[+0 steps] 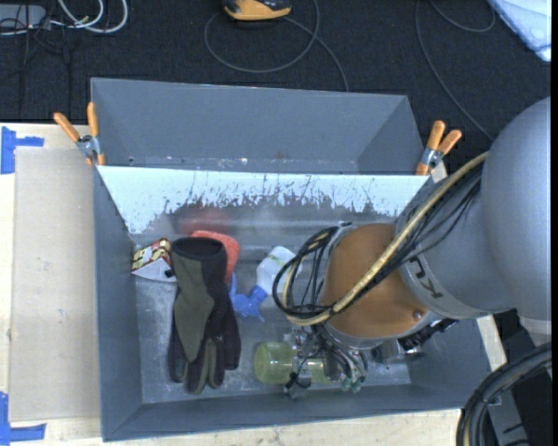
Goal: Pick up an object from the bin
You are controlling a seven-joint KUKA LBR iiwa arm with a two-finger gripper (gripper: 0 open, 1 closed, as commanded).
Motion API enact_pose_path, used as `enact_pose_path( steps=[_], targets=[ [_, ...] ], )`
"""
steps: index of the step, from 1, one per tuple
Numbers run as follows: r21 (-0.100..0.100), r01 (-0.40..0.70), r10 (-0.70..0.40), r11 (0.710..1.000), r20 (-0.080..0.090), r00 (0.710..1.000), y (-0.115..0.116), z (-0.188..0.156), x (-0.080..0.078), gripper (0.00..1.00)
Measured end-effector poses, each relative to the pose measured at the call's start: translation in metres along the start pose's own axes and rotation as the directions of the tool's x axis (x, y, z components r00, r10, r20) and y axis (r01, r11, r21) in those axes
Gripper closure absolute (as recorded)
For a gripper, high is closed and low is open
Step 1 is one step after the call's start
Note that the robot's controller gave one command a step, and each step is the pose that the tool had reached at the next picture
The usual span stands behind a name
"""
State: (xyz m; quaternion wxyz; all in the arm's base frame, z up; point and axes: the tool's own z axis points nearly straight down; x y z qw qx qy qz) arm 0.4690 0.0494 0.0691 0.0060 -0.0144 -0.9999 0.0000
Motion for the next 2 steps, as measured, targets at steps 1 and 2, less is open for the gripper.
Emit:
enact_pose_path(
  steps=[1,2],
  targets=[
    [0.001,0.000,0.000,1.000,-0.010,1.000,0.000,-0.011,0.003,1.00],
    [0.000,0.002,-0.002,1.000,0.001,1.000,0.000,-0.071,0.000,1.00]
  ],
)
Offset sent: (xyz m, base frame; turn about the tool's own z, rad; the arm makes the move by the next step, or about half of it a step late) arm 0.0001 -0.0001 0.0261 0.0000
